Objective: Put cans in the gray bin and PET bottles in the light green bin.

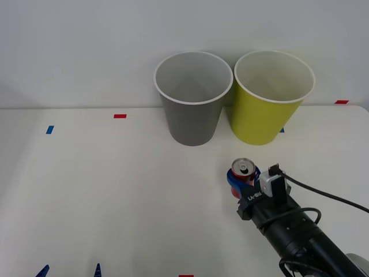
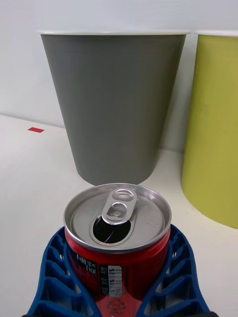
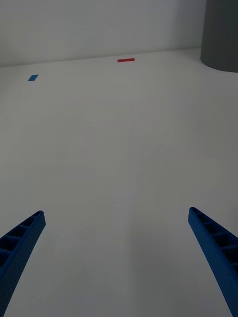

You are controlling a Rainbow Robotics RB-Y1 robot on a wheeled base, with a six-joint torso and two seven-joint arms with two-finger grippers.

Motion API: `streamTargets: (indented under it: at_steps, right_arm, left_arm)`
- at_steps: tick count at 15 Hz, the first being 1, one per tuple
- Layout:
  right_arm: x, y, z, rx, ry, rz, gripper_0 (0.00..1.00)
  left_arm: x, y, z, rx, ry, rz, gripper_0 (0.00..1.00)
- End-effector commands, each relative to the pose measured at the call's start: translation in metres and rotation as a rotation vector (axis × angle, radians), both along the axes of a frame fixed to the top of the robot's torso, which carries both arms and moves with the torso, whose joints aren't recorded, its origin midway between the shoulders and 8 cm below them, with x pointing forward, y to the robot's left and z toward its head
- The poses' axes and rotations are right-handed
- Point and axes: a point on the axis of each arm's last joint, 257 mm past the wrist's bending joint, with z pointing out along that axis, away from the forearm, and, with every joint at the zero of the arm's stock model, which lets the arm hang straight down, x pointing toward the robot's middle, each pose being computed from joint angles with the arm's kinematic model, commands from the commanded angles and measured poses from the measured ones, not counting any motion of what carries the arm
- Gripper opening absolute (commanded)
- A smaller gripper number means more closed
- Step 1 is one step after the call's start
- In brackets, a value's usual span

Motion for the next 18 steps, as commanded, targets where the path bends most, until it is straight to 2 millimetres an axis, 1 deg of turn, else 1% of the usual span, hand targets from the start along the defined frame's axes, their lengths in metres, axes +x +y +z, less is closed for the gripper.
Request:
streamTargets:
  at_steps: [1, 4, 5, 7, 8, 10, 12, 13, 14, 16, 18]
  right_arm:
    - [0.006, -0.012, 0.039, -0.050, 0.069, -0.010, 0.00]
    - [0.011, -0.011, 0.070, -0.127, 0.133, -0.010, 0.00]
    - [0.010, -0.011, 0.086, -0.150, 0.151, -0.016, 0.00]
    - [0.012, -0.006, 0.110, -0.152, 0.157, -0.011, 0.00]
    - [0.016, -0.002, 0.127, -0.118, 0.147, 0.002, 0.00]
    - [0.023, 0.005, 0.153, -0.092, 0.116, 0.021, 0.00]
    - [0.035, 0.014, 0.184, -0.149, 0.091, 0.024, 0.00]
    - [0.038, 0.016, 0.198, -0.149, 0.099, 0.015, 0.00]
    - [0.043, 0.020, 0.217, -0.109, 0.112, -0.002, 0.00]
    - [0.055, 0.029, 0.232, -0.056, 0.115, 0.003, 0.00]
    - [0.075, 0.038, 0.244, -0.012, 0.090, 0.031, 0.00]
  left_arm:
    - [0.000, 0.000, 0.000, 0.000, 0.000, 0.000, 1.00]
    - [0.000, 0.000, 0.000, 0.000, 0.000, 0.000, 1.00]
    - [0.000, 0.000, 0.000, 0.000, 0.000, 0.000, 1.00]
    - [0.000, 0.000, 0.000, 0.000, 0.000, 0.000, 1.00]
    - [0.000, 0.000, 0.000, 0.000, 0.000, 0.000, 1.00]
    - [0.000, 0.000, 0.000, 0.000, 0.000, 0.000, 1.00]
    - [0.000, 0.000, 0.000, 0.000, 0.000, 0.000, 1.00]
    - [0.000, 0.000, 0.000, 0.000, 0.000, 0.000, 1.00]
    - [0.000, 0.000, 0.000, 0.000, 0.000, 0.000, 1.00]
    - [0.000, 0.000, 0.000, 0.000, 0.000, 0.000, 1.00]
    - [0.000, 0.000, 0.000, 0.000, 0.000, 0.000, 1.00]
